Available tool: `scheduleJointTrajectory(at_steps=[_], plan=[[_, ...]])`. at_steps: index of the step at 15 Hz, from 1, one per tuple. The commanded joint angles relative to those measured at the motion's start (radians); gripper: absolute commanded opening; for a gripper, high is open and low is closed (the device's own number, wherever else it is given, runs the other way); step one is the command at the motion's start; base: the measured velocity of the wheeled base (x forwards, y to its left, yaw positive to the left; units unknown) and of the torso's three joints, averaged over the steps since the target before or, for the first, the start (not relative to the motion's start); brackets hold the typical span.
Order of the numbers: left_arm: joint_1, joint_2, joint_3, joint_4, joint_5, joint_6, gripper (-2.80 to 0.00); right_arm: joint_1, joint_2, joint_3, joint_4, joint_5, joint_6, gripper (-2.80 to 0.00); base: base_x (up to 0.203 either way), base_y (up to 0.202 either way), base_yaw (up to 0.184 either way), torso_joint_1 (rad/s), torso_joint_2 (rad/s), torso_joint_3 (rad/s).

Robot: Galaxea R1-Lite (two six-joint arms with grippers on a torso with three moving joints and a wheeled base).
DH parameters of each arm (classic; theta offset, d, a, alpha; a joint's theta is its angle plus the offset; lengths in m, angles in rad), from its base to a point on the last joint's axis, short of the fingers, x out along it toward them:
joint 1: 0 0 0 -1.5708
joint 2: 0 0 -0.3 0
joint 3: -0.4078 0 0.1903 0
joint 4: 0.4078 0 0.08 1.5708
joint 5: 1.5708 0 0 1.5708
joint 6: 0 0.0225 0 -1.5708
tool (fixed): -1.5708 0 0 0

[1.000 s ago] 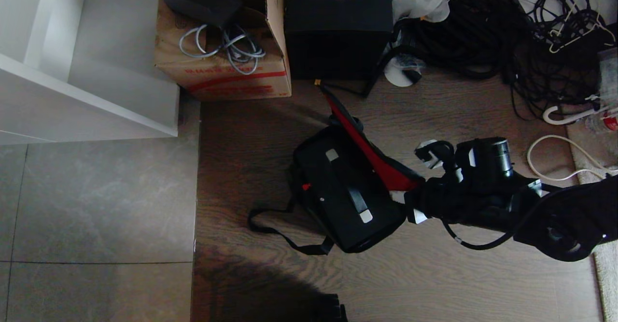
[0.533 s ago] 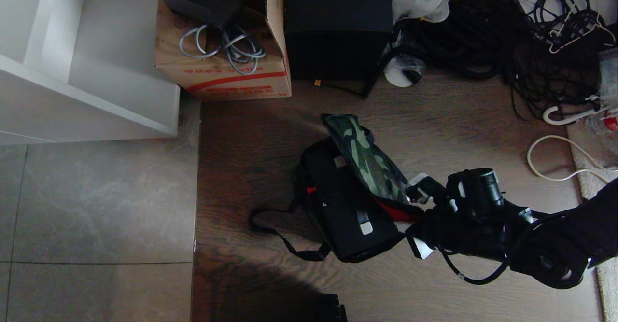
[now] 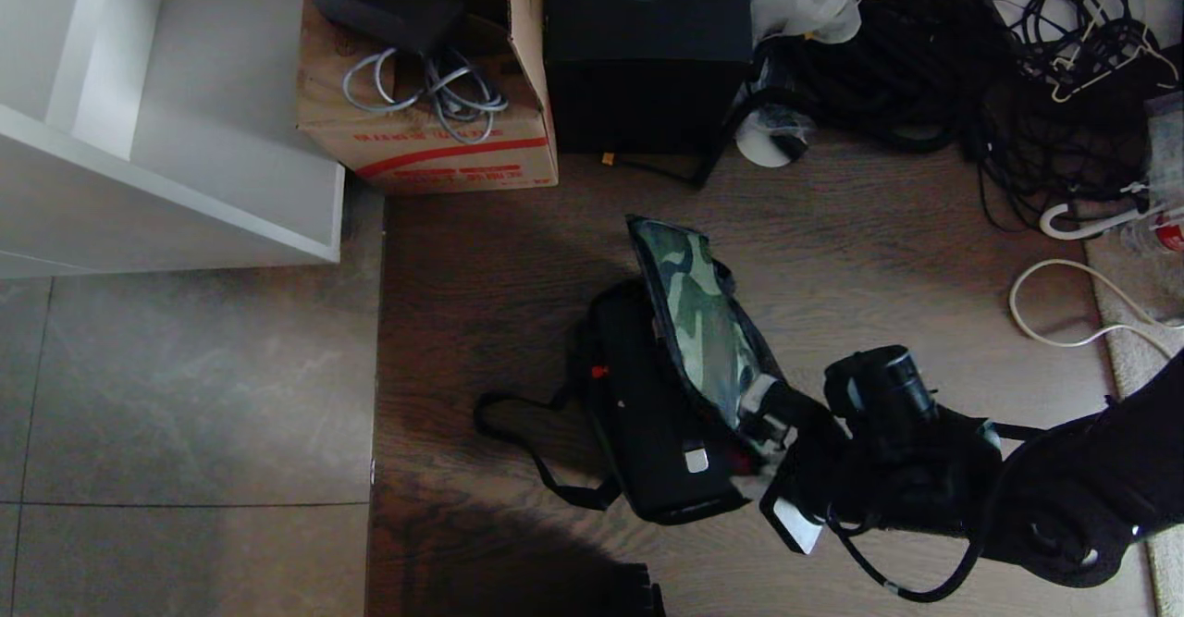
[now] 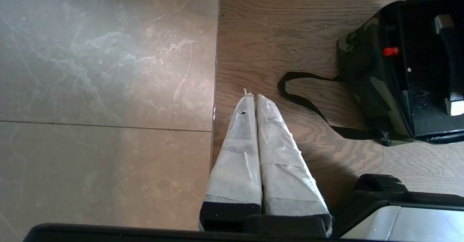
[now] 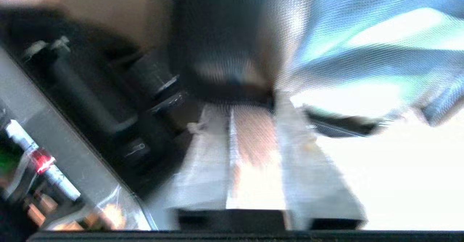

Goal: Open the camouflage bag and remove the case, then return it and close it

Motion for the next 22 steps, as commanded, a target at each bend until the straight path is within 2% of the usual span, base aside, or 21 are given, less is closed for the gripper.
scheduleJointTrajectory(at_steps=[1, 5, 8, 10, 12, 15, 17, 22], plan=[[-0.001, 0.001, 0.008, 0.000, 0.001, -0.001, -2.80, 0.057, 0.073, -0.031, -0.022, -0.001, -0.005, 0.00, 0.000, 0.000, 0.000, 0.000, 0.00, 0.000], [-0.001, 0.001, 0.008, 0.000, 0.001, -0.001, -2.80, 0.136, 0.142, -0.051, -0.031, 0.044, 0.006, 0.00, 0.000, 0.000, 0.000, 0.000, 0.00, 0.000], [0.000, 0.001, 0.008, -0.002, 0.001, -0.001, -2.80, 0.162, 0.138, -0.067, -0.048, 0.070, 0.133, 0.00, 0.000, 0.000, 0.000, 0.000, 0.00, 0.000], [-0.001, 0.001, 0.008, 0.000, 0.001, -0.001, -2.80, 0.138, 0.067, -0.099, -0.035, 0.067, 0.213, 0.00, 0.000, 0.000, 0.000, 0.000, 0.00, 0.000], [-0.001, 0.001, 0.008, 0.000, 0.001, -0.001, -2.80, 0.113, -0.028, -0.143, 0.036, 0.067, 0.271, 0.00, 0.000, 0.000, 0.000, 0.000, 0.00, 0.000], [0.000, 0.001, 0.008, 0.000, 0.001, -0.001, -2.80, 0.098, -0.155, -0.186, 0.131, 0.066, 0.282, 0.00, 0.000, 0.000, 0.000, 0.000, 0.00, 0.000], [-0.001, 0.001, 0.008, -0.002, 0.001, -0.001, -2.80, 0.097, -0.160, -0.219, 0.142, 0.059, 0.289, 0.00, 0.000, 0.000, 0.000, 0.000, 0.00, 0.000], [0.000, 0.001, 0.008, 0.000, 0.001, -0.001, -2.80, 0.126, 0.021, -0.382, 0.138, -0.083, 0.276, 0.00, 0.000, 0.000, 0.000, 0.000, 0.00, 0.000]])
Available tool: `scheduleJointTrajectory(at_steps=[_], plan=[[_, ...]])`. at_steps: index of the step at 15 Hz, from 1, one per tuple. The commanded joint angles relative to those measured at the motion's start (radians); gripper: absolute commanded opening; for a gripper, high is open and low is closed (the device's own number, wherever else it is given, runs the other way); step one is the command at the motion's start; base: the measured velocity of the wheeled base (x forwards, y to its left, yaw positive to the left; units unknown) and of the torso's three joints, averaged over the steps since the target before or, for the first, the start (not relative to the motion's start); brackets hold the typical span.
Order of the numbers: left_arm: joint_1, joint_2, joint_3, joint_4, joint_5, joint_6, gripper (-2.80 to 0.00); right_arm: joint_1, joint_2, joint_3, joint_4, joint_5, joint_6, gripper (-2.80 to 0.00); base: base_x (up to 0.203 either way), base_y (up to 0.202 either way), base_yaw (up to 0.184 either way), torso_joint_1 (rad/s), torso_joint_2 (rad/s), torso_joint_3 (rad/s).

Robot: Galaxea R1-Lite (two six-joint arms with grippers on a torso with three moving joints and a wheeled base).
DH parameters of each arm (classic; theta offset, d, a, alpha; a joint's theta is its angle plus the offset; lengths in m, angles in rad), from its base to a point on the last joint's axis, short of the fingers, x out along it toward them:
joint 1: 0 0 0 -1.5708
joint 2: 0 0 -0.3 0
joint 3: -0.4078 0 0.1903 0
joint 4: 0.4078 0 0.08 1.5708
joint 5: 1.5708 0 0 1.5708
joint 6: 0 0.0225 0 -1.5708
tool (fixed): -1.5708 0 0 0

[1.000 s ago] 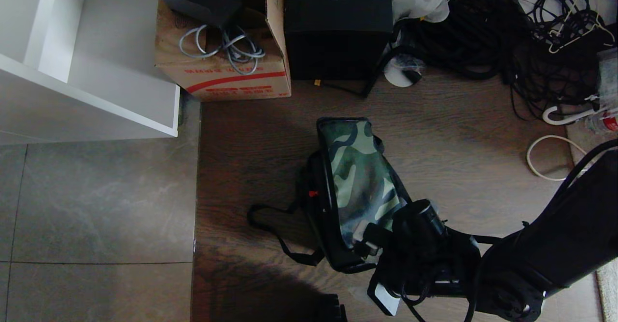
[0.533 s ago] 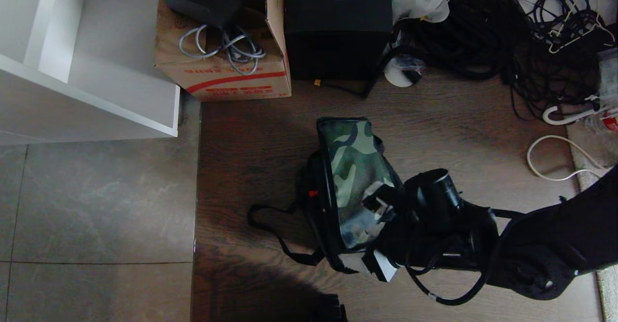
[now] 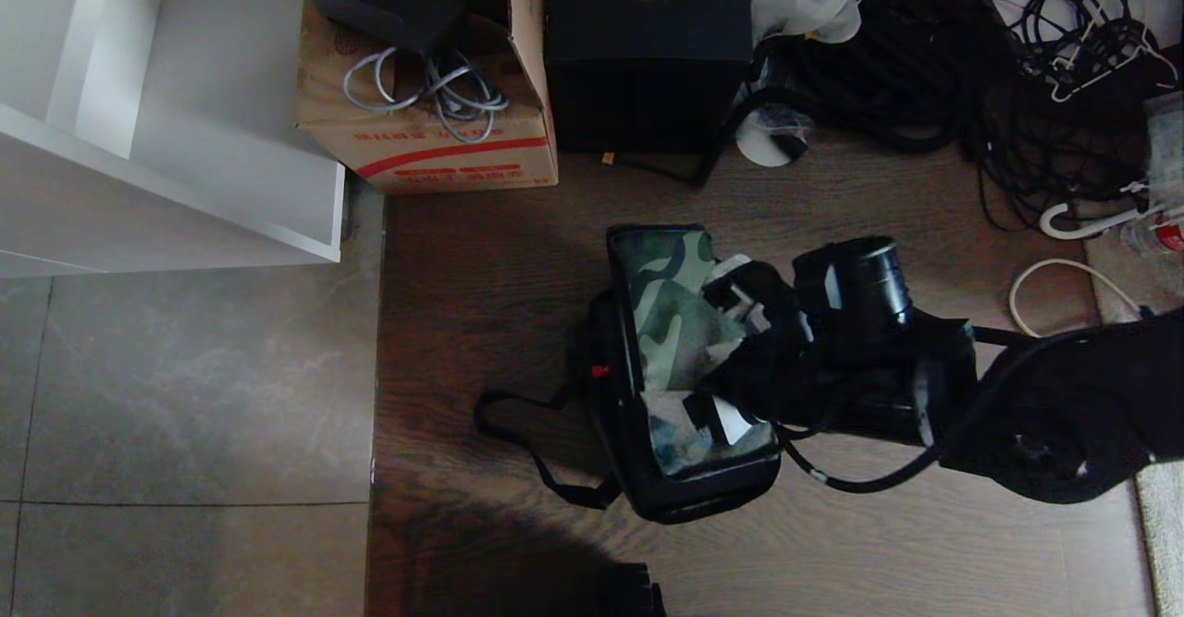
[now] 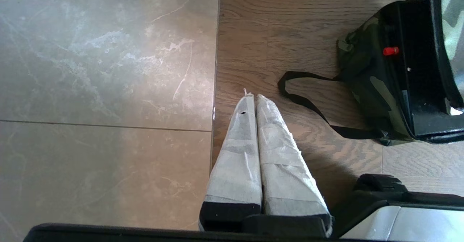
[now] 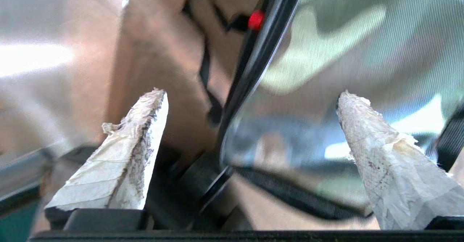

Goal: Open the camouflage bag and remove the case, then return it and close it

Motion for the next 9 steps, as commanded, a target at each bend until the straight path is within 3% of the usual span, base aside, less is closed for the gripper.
scheduleJointTrajectory(at_steps=[1, 3, 6, 9], plan=[[0.001, 0.001, 0.008, -0.002, 0.001, 0.000, -2.80, 0.041, 0.115, -0.062, -0.010, -0.047, -0.025, -2.80, 0.000, 0.000, 0.000, 0.000, 0.00, 0.000], [0.000, 0.001, 0.008, 0.000, 0.001, 0.000, -2.80, 0.069, 0.150, -0.067, -0.022, -0.095, -0.100, -2.80, 0.000, 0.000, 0.000, 0.000, 0.00, 0.000], [-0.001, 0.000, 0.008, 0.000, 0.001, 0.000, -2.80, 0.098, 0.192, -0.073, -0.084, -0.211, -0.123, -2.80, 0.000, 0.000, 0.000, 0.000, 0.00, 0.000], [0.001, 0.001, 0.008, -0.001, 0.001, 0.000, -2.80, 0.099, 0.184, -0.065, -0.087, -0.219, -0.150, -2.80, 0.000, 0.000, 0.000, 0.000, 0.00, 0.000]])
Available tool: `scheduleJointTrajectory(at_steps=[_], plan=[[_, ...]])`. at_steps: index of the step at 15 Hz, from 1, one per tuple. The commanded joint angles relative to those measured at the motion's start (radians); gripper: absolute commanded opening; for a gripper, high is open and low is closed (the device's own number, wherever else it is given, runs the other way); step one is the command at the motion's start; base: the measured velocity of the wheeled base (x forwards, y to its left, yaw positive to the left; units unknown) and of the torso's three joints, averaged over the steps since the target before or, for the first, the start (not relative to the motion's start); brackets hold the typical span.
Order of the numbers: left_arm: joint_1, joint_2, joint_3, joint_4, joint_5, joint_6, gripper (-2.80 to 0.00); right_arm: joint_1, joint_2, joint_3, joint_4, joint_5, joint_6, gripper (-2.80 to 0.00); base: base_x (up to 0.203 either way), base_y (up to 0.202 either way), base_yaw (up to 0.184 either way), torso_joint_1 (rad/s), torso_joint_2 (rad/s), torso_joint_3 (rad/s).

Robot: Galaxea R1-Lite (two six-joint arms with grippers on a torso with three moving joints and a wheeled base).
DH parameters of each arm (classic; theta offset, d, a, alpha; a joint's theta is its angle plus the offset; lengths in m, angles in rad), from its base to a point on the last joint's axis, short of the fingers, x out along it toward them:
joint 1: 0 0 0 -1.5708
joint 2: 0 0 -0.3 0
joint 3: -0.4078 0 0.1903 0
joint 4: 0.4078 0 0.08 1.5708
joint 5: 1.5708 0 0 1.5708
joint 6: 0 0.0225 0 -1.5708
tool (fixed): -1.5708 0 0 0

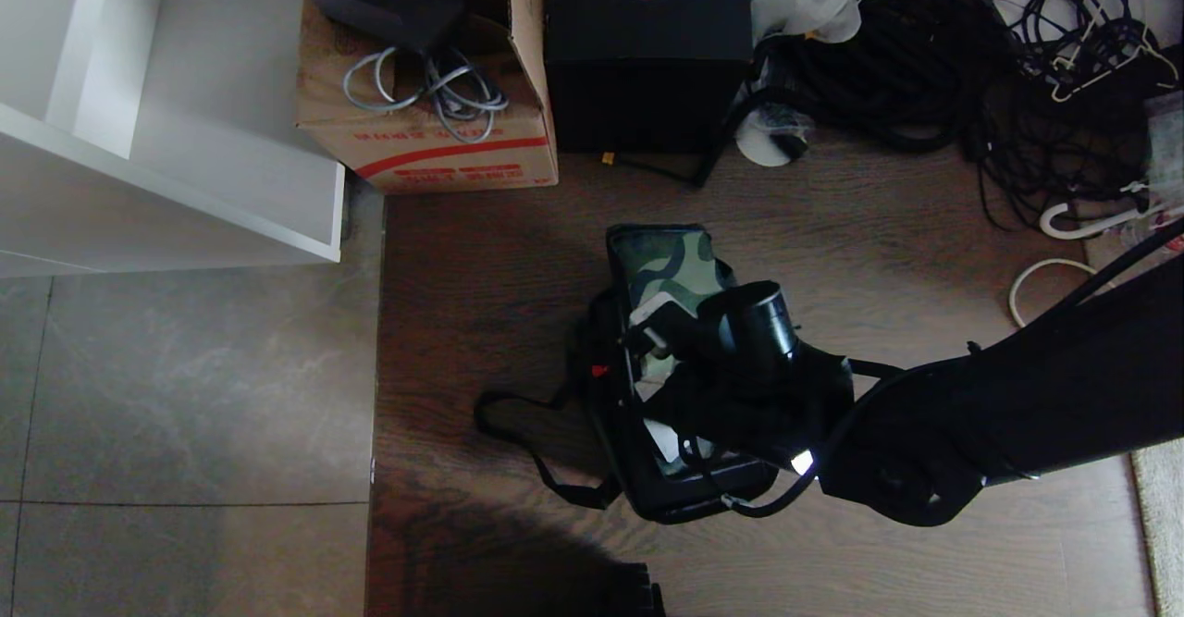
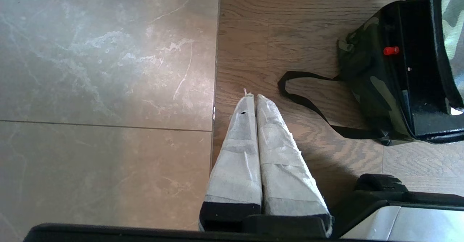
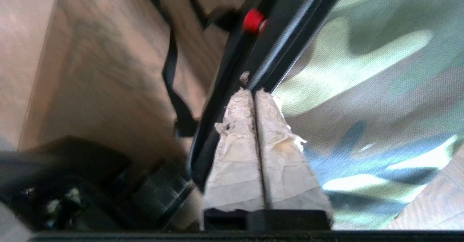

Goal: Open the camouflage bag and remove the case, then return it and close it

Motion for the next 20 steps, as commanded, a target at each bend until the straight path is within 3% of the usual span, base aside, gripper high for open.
scheduleJointTrajectory(at_steps=[1, 4, 5, 9, 16, 20], plan=[[0.000, 0.001, 0.008, 0.000, 0.000, 0.000, -2.80, 0.002, -0.016, 0.014, 0.010, 0.000, -0.003, -2.80, 0.000, 0.000, 0.000, 0.000, 0.00, 0.000], [0.001, 0.001, 0.008, -0.001, 0.000, 0.000, -2.80, 0.007, -0.074, 0.055, 0.011, -0.001, -0.006, -2.80, 0.000, 0.000, 0.000, 0.000, 0.00, 0.000], [0.000, 0.001, 0.008, -0.002, 0.000, 0.000, -2.80, 0.015, -0.071, 0.060, 0.008, -0.008, -0.007, 0.00, 0.000, 0.000, 0.000, 0.000, 0.00, 0.000], [0.001, 0.001, 0.008, -0.001, 0.000, 0.000, -2.80, 0.015, 0.014, 0.016, -0.034, -0.054, -0.001, 0.00, 0.000, 0.000, 0.000, 0.000, 0.00, 0.000], [0.000, 0.001, 0.008, 0.000, 0.000, 0.000, -2.80, 0.014, 0.253, -0.222, -0.241, -0.292, 0.002, 0.00, 0.000, 0.000, 0.000, 0.000, 0.00, 0.000], [0.001, 0.001, 0.008, 0.000, 0.000, 0.000, -2.80, 0.003, 0.281, -0.251, -0.255, -0.320, -0.005, 0.00, 0.000, 0.000, 0.000, 0.000, 0.00, 0.000]])
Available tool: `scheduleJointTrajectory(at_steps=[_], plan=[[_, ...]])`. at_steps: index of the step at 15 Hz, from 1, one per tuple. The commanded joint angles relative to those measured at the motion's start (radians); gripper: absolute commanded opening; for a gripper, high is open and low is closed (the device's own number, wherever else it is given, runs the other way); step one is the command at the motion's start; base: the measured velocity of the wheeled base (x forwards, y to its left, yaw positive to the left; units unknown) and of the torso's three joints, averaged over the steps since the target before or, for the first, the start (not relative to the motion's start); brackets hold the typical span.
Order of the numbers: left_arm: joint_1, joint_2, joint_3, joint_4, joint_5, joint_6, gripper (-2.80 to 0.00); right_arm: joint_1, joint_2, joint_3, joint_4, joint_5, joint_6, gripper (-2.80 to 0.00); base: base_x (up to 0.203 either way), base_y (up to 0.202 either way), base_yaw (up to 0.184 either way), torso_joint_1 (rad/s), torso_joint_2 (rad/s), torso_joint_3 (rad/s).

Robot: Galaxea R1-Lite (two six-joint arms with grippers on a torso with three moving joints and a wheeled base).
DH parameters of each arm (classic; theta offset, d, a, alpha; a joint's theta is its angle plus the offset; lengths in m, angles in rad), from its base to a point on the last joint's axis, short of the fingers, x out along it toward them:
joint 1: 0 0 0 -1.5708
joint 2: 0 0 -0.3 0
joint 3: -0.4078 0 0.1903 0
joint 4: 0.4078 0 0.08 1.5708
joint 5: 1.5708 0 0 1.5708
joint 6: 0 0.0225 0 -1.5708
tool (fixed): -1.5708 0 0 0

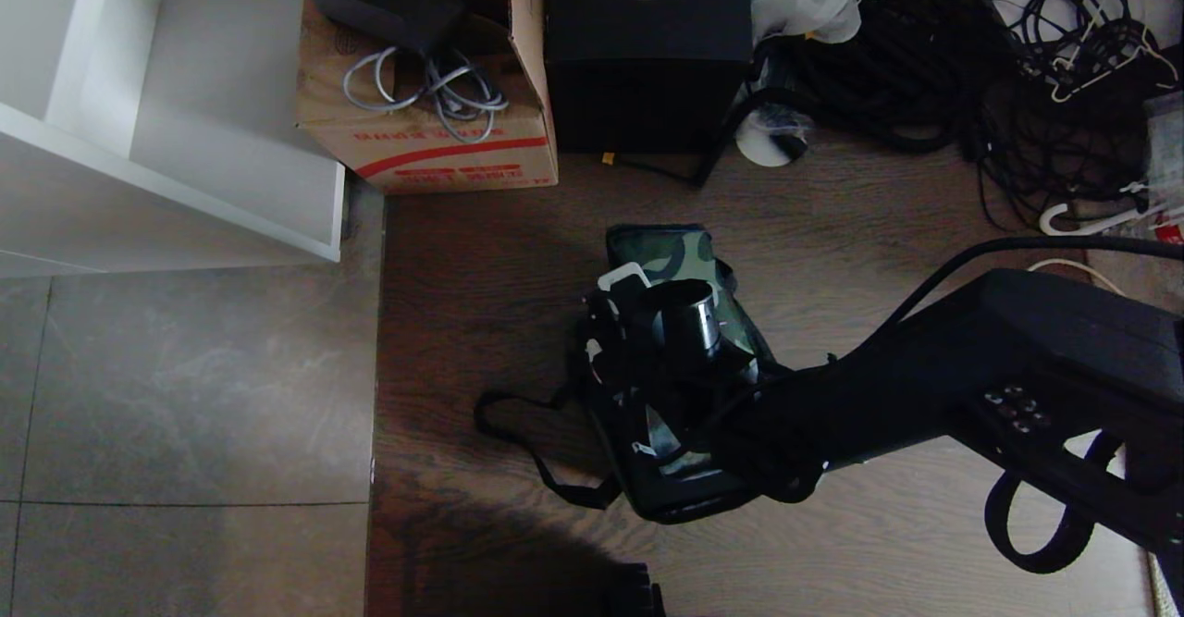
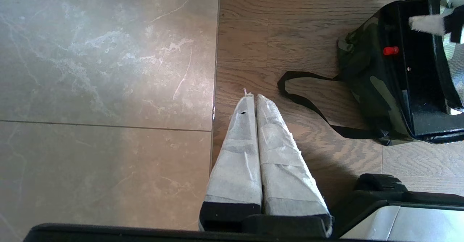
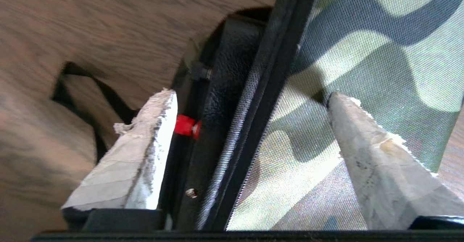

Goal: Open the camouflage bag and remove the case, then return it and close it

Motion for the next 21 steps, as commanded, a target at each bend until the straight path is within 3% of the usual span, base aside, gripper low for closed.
scheduleJointTrajectory(at_steps=[1, 7, 8, 21], plan=[[0.000, 0.001, 0.008, 0.000, 0.000, 0.000, -2.80, -0.008, 0.041, -0.027, -0.010, -0.014, -0.004, 0.00, 0.000, 0.000, 0.000, 0.000, 0.00, 0.000], [0.001, 0.001, 0.008, 0.000, 0.000, 0.000, -2.80, -0.058, 0.054, -0.074, -0.041, -0.030, -0.004, 0.00, 0.000, 0.000, 0.000, 0.000, 0.00, 0.000], [0.000, 0.001, 0.008, 0.000, 0.000, 0.000, -2.80, -0.060, 0.056, -0.080, -0.048, -0.030, -0.006, -2.80, 0.000, 0.000, 0.000, 0.000, 0.00, 0.000], [0.000, 0.000, 0.008, 0.000, 0.000, 0.000, -2.80, -0.041, 0.023, -0.083, -0.034, -0.029, -0.015, -2.80, 0.000, 0.000, 0.000, 0.000, 0.00, 0.000]])
